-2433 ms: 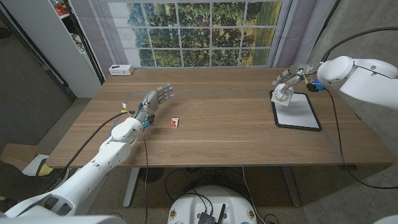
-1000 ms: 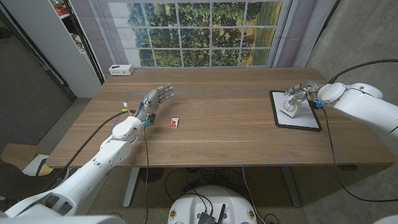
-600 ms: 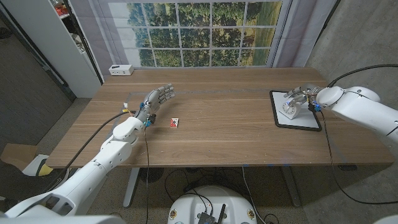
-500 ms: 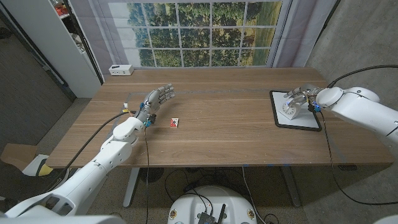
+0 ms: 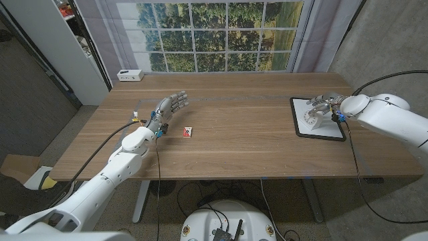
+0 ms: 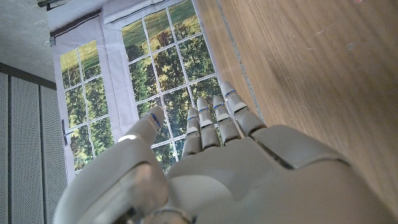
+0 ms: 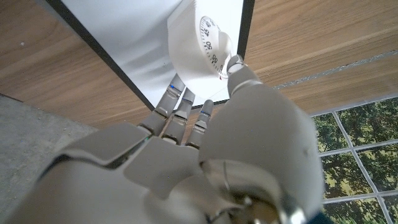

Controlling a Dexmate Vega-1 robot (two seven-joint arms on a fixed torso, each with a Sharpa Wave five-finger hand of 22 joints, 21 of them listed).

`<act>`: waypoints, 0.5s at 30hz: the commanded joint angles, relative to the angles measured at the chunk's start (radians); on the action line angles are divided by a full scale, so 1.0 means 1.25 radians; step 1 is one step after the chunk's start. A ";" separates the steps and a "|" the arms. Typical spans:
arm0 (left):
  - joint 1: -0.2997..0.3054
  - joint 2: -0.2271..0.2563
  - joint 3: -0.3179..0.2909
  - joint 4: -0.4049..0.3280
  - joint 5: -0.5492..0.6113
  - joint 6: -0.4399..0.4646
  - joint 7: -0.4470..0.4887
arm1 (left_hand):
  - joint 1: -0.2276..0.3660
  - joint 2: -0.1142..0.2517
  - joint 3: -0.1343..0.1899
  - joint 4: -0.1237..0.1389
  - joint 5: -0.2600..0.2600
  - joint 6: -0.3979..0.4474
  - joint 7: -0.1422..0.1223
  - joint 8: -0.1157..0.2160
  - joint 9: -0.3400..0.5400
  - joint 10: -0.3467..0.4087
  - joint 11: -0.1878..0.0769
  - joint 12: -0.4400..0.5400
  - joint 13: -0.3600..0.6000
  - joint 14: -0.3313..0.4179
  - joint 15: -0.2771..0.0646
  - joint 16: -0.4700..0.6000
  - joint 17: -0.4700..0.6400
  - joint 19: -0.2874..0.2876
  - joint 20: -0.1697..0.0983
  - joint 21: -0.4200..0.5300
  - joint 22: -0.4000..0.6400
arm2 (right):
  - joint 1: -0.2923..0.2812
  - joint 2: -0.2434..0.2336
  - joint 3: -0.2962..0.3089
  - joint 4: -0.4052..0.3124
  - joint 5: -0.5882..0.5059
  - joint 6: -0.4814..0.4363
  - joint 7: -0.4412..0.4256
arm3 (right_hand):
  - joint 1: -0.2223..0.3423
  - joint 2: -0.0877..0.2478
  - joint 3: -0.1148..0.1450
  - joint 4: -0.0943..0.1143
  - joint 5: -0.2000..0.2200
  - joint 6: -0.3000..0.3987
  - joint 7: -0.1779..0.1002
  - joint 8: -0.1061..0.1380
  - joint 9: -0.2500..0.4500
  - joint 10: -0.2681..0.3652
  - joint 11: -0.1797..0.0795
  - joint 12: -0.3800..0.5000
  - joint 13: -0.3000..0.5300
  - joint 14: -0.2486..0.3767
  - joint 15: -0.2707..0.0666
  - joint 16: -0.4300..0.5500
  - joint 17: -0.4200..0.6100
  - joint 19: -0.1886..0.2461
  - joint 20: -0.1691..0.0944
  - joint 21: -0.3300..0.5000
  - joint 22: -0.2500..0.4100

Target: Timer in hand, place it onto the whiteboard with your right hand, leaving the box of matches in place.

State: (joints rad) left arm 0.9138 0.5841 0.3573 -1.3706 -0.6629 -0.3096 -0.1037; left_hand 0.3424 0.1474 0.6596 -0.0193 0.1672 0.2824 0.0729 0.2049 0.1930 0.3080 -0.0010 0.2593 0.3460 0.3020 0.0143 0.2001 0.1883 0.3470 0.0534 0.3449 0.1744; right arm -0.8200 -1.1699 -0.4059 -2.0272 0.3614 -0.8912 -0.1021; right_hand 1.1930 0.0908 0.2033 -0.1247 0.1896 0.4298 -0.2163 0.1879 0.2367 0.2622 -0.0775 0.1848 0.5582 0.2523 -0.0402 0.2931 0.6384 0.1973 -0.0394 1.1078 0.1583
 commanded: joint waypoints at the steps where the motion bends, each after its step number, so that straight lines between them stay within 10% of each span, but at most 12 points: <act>1: 0.009 0.003 -0.003 -0.008 -0.001 -0.008 0.000 | -0.003 0.002 0.003 0.000 0.004 0.005 0.000 0.000 0.003 0.004 0.000 0.003 0.002 0.009 0.000 -0.001 0.001 0.008 0.001 -0.003 0.004 | -0.019 -0.023 0.031 -0.023 0.027 0.010 -0.009 | -0.025 -0.017 -0.017 -0.002 -0.005 -0.044 0.001 -0.002 0.000 -0.071 0.015 -0.006 -0.013 -0.062 -0.069 -0.024 -0.012 -0.035 -0.008 -0.049 0.002; 6: 0.012 0.003 -0.004 -0.009 -0.001 -0.012 0.001 | -0.003 0.002 0.004 0.000 0.004 0.005 -0.001 0.000 0.003 0.006 0.002 0.004 0.003 0.009 0.000 -0.001 0.001 0.009 0.001 -0.003 0.004 | -0.052 -0.037 0.071 -0.042 0.044 0.038 -0.033 | -0.057 -0.037 -0.036 0.005 -0.009 -0.085 0.003 -0.004 -0.001 -0.110 0.035 -0.003 -0.028 -0.102 -0.047 -0.043 -0.033 -0.059 0.034 -0.087 0.002; 15: 0.011 0.001 -0.003 -0.005 -0.003 -0.015 -0.006 | -0.003 0.002 0.004 0.000 0.004 0.005 -0.002 0.000 0.003 0.006 0.001 0.004 0.003 0.009 -0.001 -0.001 0.001 0.009 0.002 -0.005 0.004 | -0.125 -0.049 0.155 -0.098 0.058 0.132 -0.088 | -0.099 -0.038 -0.052 0.020 -0.009 -0.094 0.007 0.005 -0.002 -0.089 0.028 0.014 -0.046 -0.084 -0.061 -0.040 -0.060 -0.057 0.035 -0.121 0.002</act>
State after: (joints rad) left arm 0.9254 0.5860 0.3545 -1.3790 -0.6641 -0.3221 -0.1043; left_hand 0.3424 0.1475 0.6596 -0.0193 0.1672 0.2824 0.0730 0.2049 0.1931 0.3080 -0.0010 0.2593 0.3459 0.3056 0.0179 0.2001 0.1883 0.3470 0.0534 0.3401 0.1744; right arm -0.8882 -1.2108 -0.3166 -2.0822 0.4089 -0.8350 -0.1501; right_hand 1.0823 0.0433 0.1418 -0.0991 0.1773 0.3121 -0.2047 0.1879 0.2320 0.1316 -0.0405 0.1896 0.5035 0.1304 -0.0381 0.2401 0.5690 0.1181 0.0018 0.9645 0.1582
